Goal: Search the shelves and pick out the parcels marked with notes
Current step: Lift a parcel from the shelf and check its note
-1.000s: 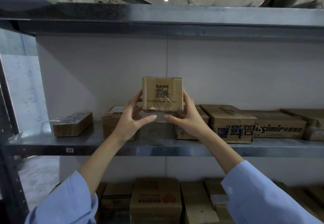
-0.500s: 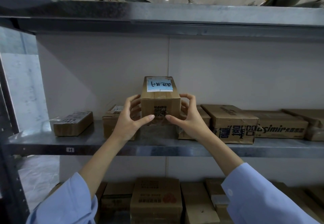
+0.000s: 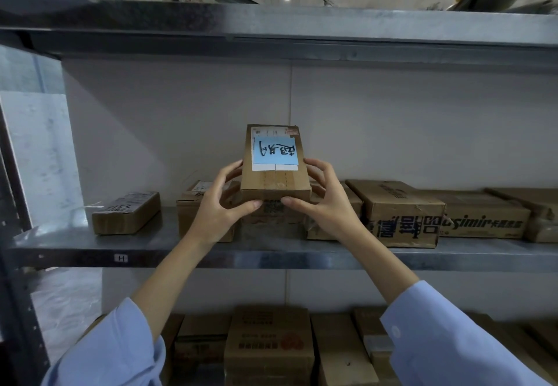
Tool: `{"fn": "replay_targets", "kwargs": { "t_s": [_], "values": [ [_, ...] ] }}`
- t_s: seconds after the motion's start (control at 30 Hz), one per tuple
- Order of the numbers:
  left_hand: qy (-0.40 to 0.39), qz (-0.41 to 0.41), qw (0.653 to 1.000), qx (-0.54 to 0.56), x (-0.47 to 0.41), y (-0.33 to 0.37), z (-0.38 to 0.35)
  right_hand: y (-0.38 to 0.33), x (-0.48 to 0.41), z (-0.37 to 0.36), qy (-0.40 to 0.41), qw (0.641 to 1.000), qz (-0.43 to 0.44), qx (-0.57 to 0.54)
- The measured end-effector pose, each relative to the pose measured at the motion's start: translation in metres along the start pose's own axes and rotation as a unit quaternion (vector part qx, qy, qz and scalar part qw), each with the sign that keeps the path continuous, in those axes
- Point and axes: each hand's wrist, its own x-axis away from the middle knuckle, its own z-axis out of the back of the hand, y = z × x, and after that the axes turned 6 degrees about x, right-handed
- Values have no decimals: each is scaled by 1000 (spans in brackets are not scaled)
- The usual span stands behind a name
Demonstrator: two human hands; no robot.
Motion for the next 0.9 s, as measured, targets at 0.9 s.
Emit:
{"fn": "replay_targets", "kwargs": {
  "t_s": [0.9],
  "values": [
    [-42, 12, 998, 51, -25, 9, 44, 4, 24, 32, -111, 992, 48, -45]
  ]
}}
